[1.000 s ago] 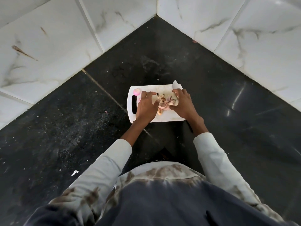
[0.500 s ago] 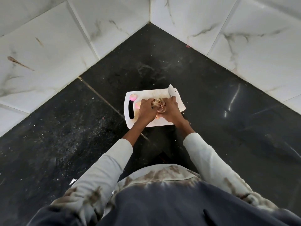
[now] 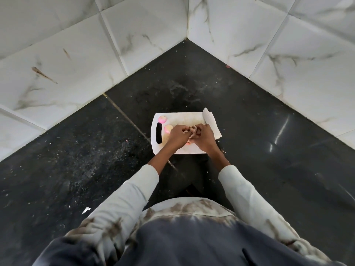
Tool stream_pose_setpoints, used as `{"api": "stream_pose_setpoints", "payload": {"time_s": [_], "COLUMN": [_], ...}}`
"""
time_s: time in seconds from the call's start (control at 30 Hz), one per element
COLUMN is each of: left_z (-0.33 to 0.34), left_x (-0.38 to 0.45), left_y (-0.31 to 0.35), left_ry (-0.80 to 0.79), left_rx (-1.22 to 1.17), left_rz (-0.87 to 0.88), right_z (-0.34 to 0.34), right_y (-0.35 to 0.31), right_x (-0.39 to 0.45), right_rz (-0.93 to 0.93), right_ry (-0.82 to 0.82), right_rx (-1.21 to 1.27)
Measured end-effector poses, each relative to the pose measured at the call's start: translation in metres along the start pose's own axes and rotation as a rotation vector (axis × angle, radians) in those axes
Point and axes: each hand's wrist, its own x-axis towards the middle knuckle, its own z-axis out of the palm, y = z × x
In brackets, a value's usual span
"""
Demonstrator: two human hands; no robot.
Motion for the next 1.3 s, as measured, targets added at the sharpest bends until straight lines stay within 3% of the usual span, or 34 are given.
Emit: {"api": "stream_pose_setpoints", "payload": {"time_s": [0.43, 0.8, 1.03, 1.3], "left_z": [0.005, 0.039, 0.054, 0.086], "left_x": [-0.058, -0.132, -0.177, -0.262], "left_y": [0.020, -0.027, -0.065, -0.136], "left_ry": [0.101, 0.306, 0.273, 0.182], "left_rx": [-0.125, -0.188, -0.307, -0.228], "left_rz": [-0.028, -0.130, -0.111, -0.102], "right_z": [-0.017, 0.000, 0.017, 0.074], "right_y": [0.010, 0.036, 0.045, 0.091], "right_x": [-0.037, -0.103, -0.172, -0.282], "right_rz": [-0.139, -0.216, -0.188, -0.021], "right_ry": [0.021, -0.109, -0.017, 0.110], "right_rx": [0.170, 0.149, 0.242, 0.238]}}
